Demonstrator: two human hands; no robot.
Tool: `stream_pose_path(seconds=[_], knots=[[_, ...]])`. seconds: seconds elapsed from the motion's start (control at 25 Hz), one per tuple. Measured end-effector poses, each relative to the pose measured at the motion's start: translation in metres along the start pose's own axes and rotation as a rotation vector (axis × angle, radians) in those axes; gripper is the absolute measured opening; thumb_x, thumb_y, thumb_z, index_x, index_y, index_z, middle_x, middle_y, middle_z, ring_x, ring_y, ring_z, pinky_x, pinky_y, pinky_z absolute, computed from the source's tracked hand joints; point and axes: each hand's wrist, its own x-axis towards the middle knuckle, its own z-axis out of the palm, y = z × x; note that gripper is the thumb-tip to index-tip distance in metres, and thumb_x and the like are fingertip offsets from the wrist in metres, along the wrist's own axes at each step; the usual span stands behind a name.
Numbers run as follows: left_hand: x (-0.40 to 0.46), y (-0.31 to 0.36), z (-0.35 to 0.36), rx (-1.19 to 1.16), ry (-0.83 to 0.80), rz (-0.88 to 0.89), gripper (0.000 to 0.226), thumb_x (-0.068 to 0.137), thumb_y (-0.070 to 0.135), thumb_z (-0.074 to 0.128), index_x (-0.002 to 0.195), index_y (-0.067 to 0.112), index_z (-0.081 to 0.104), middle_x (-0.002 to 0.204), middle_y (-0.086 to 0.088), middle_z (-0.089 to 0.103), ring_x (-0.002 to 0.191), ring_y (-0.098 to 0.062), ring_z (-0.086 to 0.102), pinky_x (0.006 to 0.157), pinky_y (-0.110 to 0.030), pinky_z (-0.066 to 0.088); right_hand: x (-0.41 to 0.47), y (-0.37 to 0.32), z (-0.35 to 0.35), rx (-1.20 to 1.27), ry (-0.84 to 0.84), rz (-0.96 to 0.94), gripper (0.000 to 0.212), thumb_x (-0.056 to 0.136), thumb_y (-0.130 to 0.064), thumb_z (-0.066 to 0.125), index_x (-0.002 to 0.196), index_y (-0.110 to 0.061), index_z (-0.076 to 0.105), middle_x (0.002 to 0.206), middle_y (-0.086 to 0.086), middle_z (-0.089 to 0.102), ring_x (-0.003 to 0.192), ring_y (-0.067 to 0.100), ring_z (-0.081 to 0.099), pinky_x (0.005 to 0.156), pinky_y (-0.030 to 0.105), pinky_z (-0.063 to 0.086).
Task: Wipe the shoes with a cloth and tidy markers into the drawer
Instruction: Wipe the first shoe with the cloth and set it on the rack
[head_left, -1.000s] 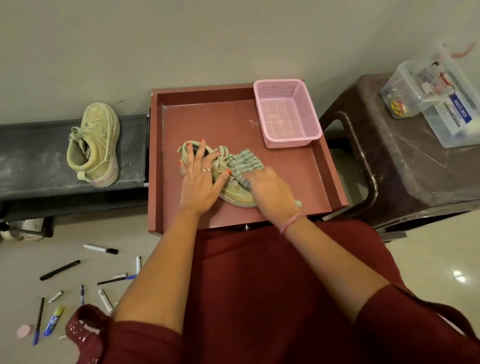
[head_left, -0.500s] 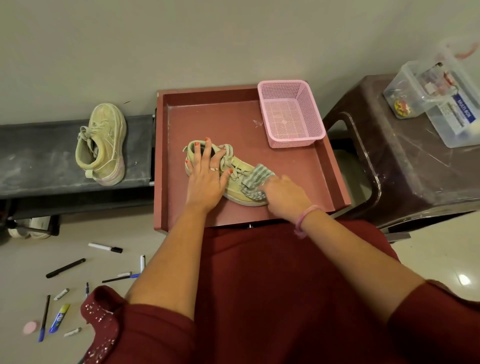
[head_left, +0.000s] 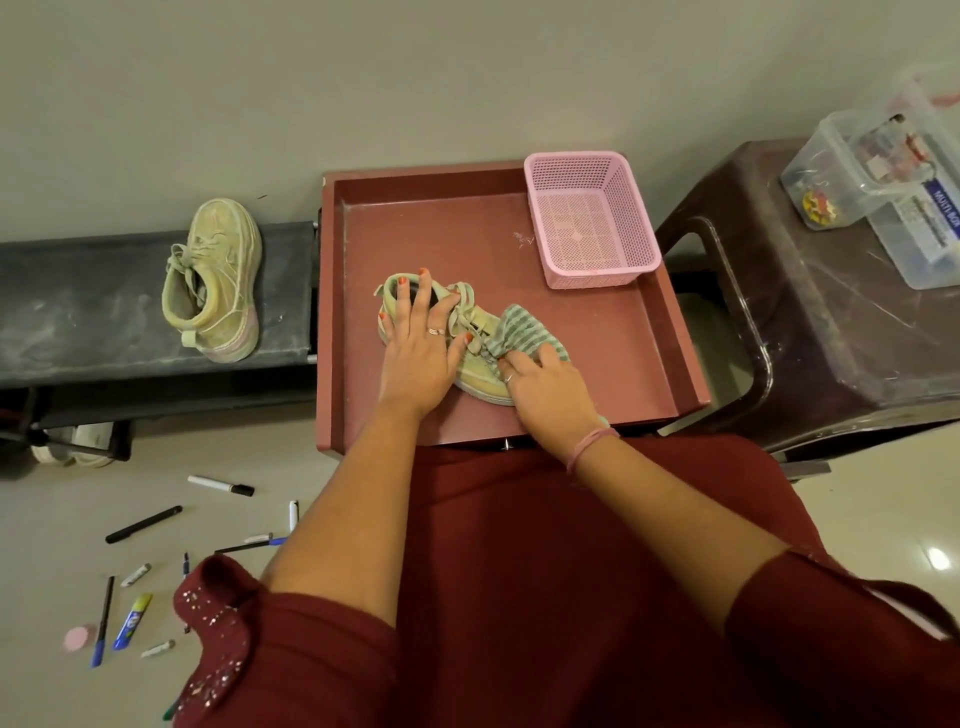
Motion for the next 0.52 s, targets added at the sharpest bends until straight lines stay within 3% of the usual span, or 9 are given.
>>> stream_pose_path(seconds=[0.12,0.2,0.24,0.36,0.52], knots=[[0.0,0.003,-0.001,0.003,0.0,-0.01,0.051,0.098,0.034,0.048,0.145,0.019,0.037,0.162,-0.006,0.005,0.148,-0.029,-0.008,0.11,-0.036,-0.012,-0.003,0.018,-0.015,-0.141,-0.044,-0.105,0.033,0.098,-0.011,0.034,0.117,-0.016,0.06,0.12,-0.001,0.053,0.116,0.028,0.042,0.079,0.036,0.045],[0.0,0.003,0.0,-0.009,0.004,-0.012,0.05,0.098,0.034,0.049,0.144,0.019,0.038,0.162,-0.005,0.005,0.149,-0.028,-0.009,0.11,-0.035,-0.013,-0.002,0.024,-0.022,-0.081,-0.113,-0.054,0.028,0.095,-0.006,0.039,0.114,-0.012,0.06,0.118,0.001,0.056,0.116,0.029,0.042,0.074,0.036,0.045],[0.0,0.002,0.001,-0.016,0.003,-0.01,0.05,0.097,0.033,0.05,0.144,0.019,0.038,0.162,-0.005,0.005,0.149,-0.028,-0.009,0.109,-0.035,-0.013,-0.001,0.026,-0.027,0.019,-0.109,0.024,0.028,0.093,-0.003,0.041,0.113,-0.009,0.059,0.118,0.004,0.056,0.116,0.03,0.042,0.075,0.037,0.046],[0.001,0.001,0.002,-0.035,0.008,-0.02,0.05,0.097,0.031,0.051,0.143,0.02,0.039,0.162,-0.004,0.005,0.149,-0.027,-0.01,0.109,-0.034,-0.014,0.011,0.026,-0.032,0.236,0.125,0.233,0.035,0.087,0.003,0.042,0.116,-0.004,0.058,0.121,0.009,0.053,0.107,0.031,0.044,0.081,0.037,0.045],[0.001,0.001,0.001,-0.025,-0.006,-0.01,0.05,0.097,0.031,0.051,0.144,0.019,0.038,0.162,-0.004,0.004,0.148,-0.028,-0.011,0.108,-0.032,-0.016,0.01,-0.002,-0.001,0.266,0.036,0.126,0.037,0.093,-0.003,0.039,0.127,-0.007,0.054,0.136,0.006,0.042,0.118,0.03,0.039,0.091,0.039,0.046]])
